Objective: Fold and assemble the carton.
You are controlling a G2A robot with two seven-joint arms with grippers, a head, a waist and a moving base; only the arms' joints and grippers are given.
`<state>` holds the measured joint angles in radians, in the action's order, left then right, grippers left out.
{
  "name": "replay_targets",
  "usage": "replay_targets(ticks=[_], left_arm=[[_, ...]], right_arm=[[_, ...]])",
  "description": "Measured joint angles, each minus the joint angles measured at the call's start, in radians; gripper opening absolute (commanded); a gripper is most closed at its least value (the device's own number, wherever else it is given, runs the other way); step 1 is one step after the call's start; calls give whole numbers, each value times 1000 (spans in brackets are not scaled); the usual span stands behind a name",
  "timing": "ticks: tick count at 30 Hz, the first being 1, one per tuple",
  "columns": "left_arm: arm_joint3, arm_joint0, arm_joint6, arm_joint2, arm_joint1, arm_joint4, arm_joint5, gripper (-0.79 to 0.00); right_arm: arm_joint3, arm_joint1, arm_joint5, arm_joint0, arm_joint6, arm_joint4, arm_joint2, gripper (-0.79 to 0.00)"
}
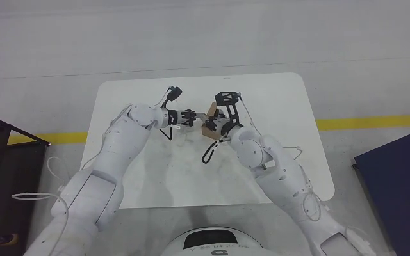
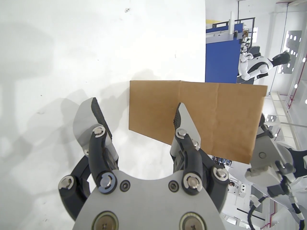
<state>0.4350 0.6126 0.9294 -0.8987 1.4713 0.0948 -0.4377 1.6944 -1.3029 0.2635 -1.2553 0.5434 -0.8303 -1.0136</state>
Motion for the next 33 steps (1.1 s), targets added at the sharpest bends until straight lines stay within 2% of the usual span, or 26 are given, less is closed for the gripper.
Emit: replay_targets(ticks=[6,14,22,27,30,32,33], left_arm=[[2,2,-3,-2,-2,3,3,-219],[11,4,2,1,-1,10,9,-212],[16,7,4,4,0,10,7,-212],[14,9,1,0,0,4,6,-172],[15,12,-1,-1,-1,3,4,-151],[16,13,-1,-1,-1,3,4,-151],[17,13,-2,-1,-1,3,4,-151]], right_arm=[[55,5,64,-34,-34,-109,-10,-336],[186,18,20,-132,-52,-240,-5,-339],[117,4,18,-79,-5,-287,48,-403],[73,-7,13,-42,10,-268,62,-428],[54,-12,10,-27,11,-263,66,-474],[45,-15,9,-20,9,-261,68,-594],[40,-17,11,-16,7,-260,69,-628]])
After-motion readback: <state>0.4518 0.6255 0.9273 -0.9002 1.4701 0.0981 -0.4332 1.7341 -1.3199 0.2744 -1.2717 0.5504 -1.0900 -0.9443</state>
